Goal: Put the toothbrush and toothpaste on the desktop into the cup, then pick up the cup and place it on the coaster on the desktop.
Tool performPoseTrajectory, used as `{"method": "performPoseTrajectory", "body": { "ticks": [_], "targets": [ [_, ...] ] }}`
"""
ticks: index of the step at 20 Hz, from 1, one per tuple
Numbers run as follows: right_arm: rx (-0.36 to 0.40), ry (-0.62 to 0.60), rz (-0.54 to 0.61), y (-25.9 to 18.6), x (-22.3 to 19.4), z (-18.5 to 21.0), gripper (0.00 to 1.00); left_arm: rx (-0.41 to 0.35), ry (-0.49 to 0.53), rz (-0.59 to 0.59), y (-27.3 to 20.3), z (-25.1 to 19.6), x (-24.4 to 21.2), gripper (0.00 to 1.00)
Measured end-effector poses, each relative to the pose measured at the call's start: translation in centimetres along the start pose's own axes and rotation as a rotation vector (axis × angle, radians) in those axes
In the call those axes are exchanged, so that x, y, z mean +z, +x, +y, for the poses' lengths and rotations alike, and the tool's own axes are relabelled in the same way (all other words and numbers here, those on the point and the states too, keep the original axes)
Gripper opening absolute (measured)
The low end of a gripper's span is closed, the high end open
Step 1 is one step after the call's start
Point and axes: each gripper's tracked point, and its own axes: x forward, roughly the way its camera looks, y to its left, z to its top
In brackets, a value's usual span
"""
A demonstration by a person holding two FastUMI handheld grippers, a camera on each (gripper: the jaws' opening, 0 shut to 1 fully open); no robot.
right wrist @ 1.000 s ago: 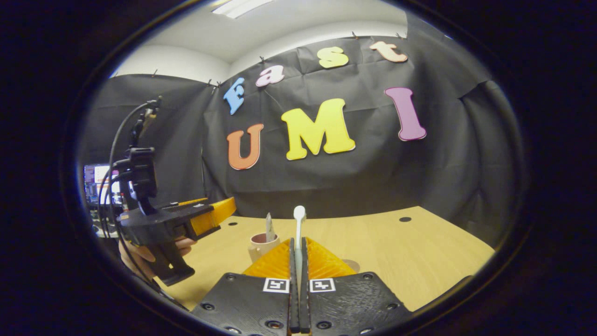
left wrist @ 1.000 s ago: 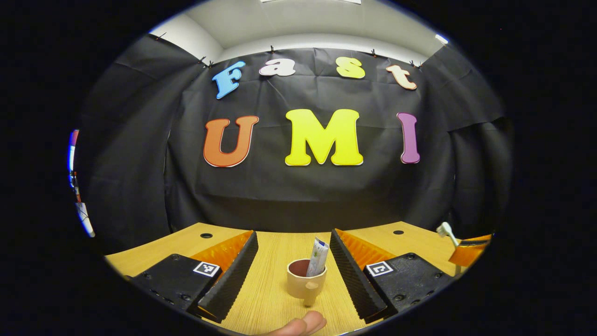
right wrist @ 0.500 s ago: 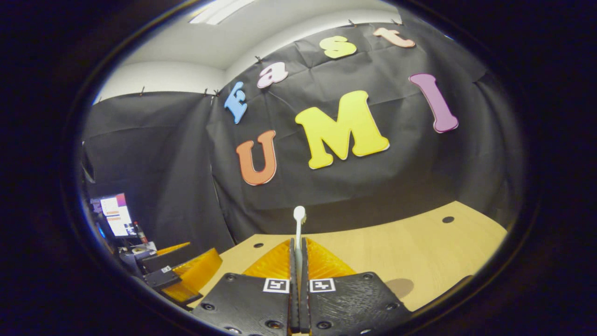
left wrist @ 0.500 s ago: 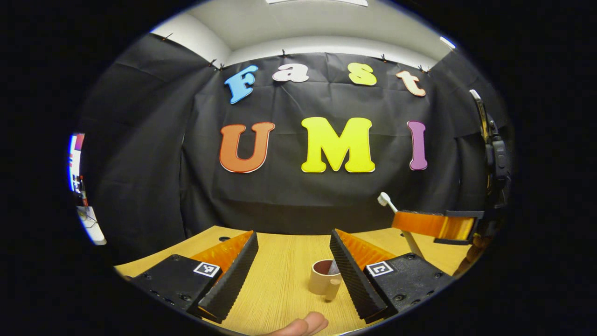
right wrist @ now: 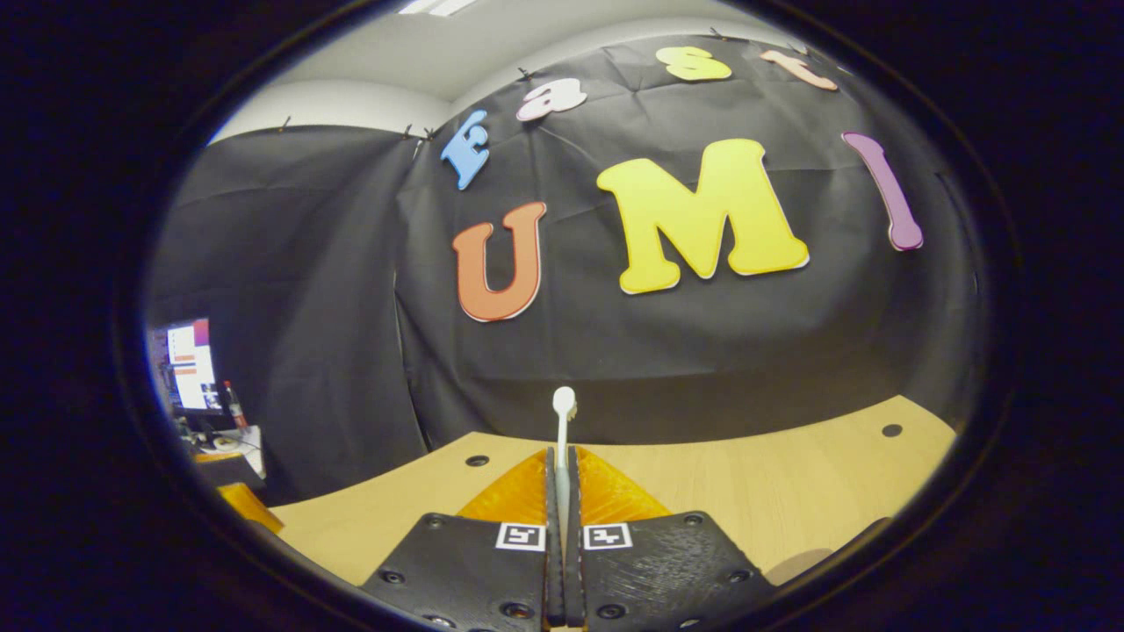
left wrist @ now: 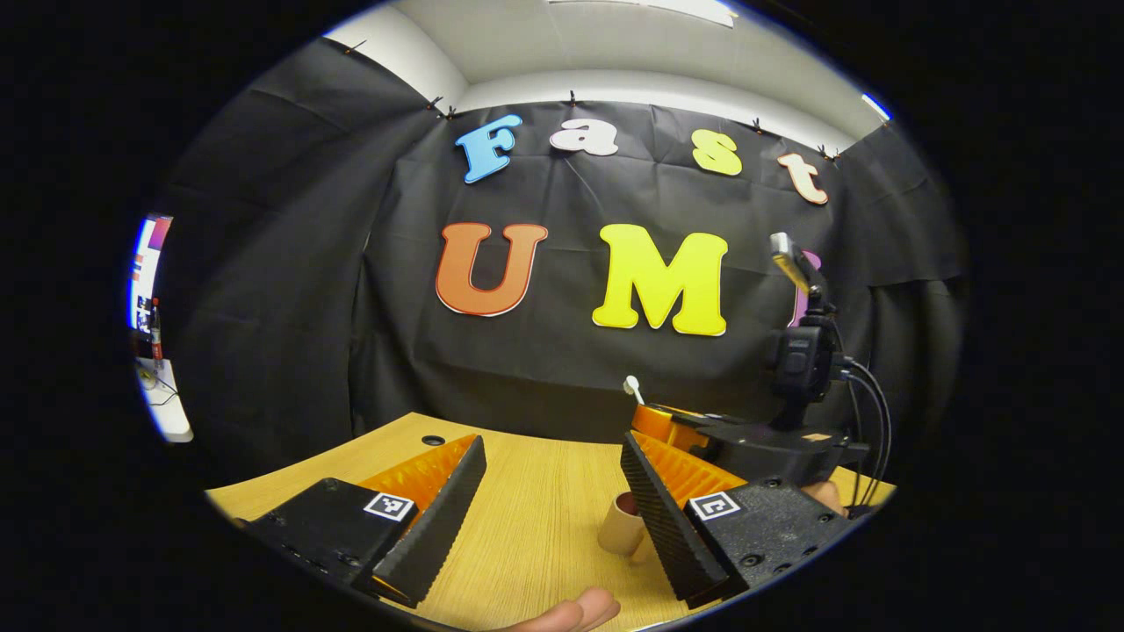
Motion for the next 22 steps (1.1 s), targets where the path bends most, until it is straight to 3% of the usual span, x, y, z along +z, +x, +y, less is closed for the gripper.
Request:
{"method": "performPoseTrajectory", "body": {
  "ticks": [3, 4, 11, 18, 19, 20, 22],
  "targets": [
    [-0.042, -0.019, 0.011, 1.2, -1.5, -1.2, 0.01, 0.0, -0.011, 0.023, 0.6, 0.4, -0.7, 0.89],
    [-0.06, -0.019, 0.006, 1.3, -1.6, -1.7, 0.01, -0.007, -0.009, 0.03, 0.7, 0.2, -0.9, 0.98],
    [-0.097, -0.109, -0.026, 1.6, -1.9, -2.2, 0.04, -0.041, -0.001, 0.046, 0.7, -0.7, -1.4, 0.98],
    [-0.12, -0.104, -0.022, 1.2, -2.2, -2.7, 0.05, -0.046, -0.002, 0.062, 0.8, -0.9, -2.0, 0.98],
    [-0.119, -0.1, -0.024, 1.1, -2.1, -2.9, 0.05, -0.046, -0.002, 0.07, 1.0, -0.9, -2.2, 0.89],
    [-0.116, -0.097, -0.024, 0.9, -2.2, -2.9, 0.05, -0.042, -0.001, 0.076, 1.0, -0.8, -2.5, 0.98],
    [-0.123, -0.091, -0.038, 0.1, -1.8, -3.4, 0.12, -0.038, -0.001, 0.087, 1.2, -0.8, -2.7, 0.98]
  ]
}}
